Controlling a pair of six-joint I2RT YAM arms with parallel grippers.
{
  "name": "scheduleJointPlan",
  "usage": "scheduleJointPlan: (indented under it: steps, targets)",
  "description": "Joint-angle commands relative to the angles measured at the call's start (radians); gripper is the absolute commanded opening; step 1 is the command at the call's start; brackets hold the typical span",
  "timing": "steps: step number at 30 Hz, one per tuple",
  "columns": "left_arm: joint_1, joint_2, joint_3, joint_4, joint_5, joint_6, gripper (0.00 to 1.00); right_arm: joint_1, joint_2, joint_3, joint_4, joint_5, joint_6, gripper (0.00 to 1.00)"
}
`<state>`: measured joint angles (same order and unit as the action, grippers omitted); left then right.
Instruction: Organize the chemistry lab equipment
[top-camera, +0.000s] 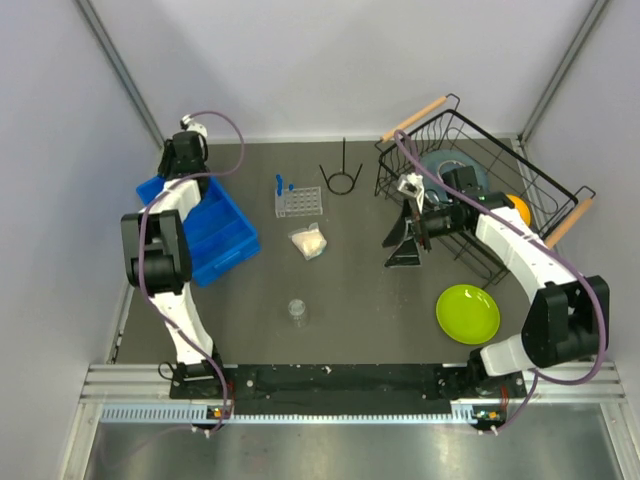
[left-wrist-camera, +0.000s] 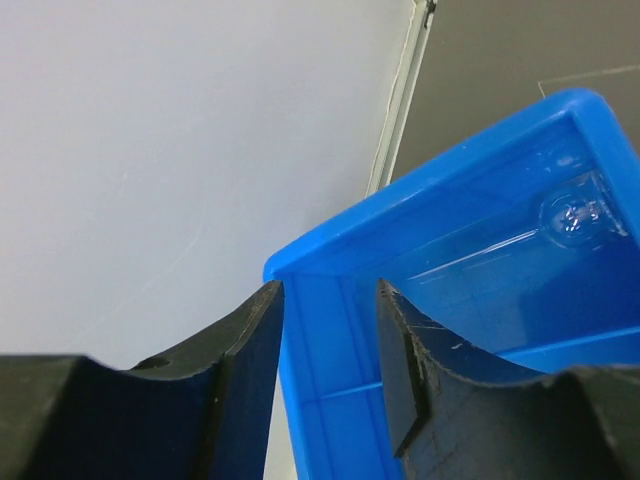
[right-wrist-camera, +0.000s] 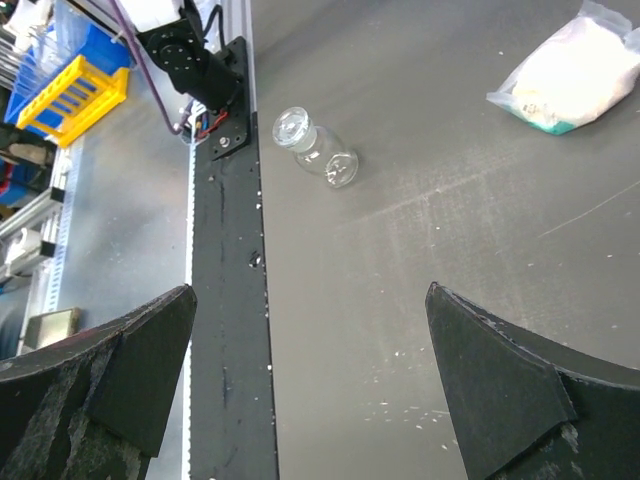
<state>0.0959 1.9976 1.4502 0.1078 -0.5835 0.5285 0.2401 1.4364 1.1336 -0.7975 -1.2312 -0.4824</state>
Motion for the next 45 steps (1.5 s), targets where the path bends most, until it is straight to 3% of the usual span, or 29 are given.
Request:
scheduleJointPlan:
  steps: [1, 5, 9, 12, 17, 19, 26, 34, 37, 41, 45]
  targets:
    - [-0.015, -0.14, -0.016, -0.097, 0.005, -0.142, 0.48, 0.005, -0.054, 0.025, 0.009, 0.021, -0.059, 0.99]
    - [-0.025, -0.256, -0.051, -0.21, 0.057, -0.317, 0.55, 0.005, -0.073, 0.017, 0.011, 0.067, -0.094, 0.99]
    - [-0.03, -0.46, -0.129, -0.287, 0.222, -0.468, 0.62, 0.005, -0.103, 0.008, 0.012, 0.142, -0.146, 0.99]
    - [-0.03, -0.633, -0.235, -0.284, 0.328, -0.565, 0.74, -0.016, -0.133, -0.018, 0.021, 0.199, -0.206, 0.99]
    - [-0.028, -0.885, -0.407, -0.286, 0.47, -0.717, 0.89, -0.157, -0.156, -0.034, 0.035, 0.072, -0.174, 0.99]
    - [-0.027, -0.992, -0.468, -0.315, 0.542, -0.761, 0.99, -0.182, -0.175, -0.029, 0.029, 0.134, -0.142, 0.99]
    - [-0.025, -1.252, -0.606, -0.438, 0.824, -0.808, 0.99, -0.182, -0.413, -0.034, 0.011, 0.368, -0.174, 0.99]
    - [-0.027, -1.366, -0.755, -0.435, 1.149, -1.028, 0.99, -0.176, -0.447, -0.064, -0.025, 0.216, -0.076, 0.99]
    - [-0.028, -1.364, -0.793, -0.467, 1.277, -1.101, 0.98, -0.119, -0.426, -0.06, -0.029, 0.24, -0.047, 0.99]
    - [-0.076, -1.425, -0.856, -0.505, 1.254, -1.136, 0.98, -0.019, -0.387, -0.061, -0.029, 0.3, -0.039, 0.99]
    - [-0.236, -1.462, -0.892, -0.572, 1.099, -1.166, 0.98, -0.01, -0.343, -0.051, -0.031, 0.314, -0.036, 0.99]
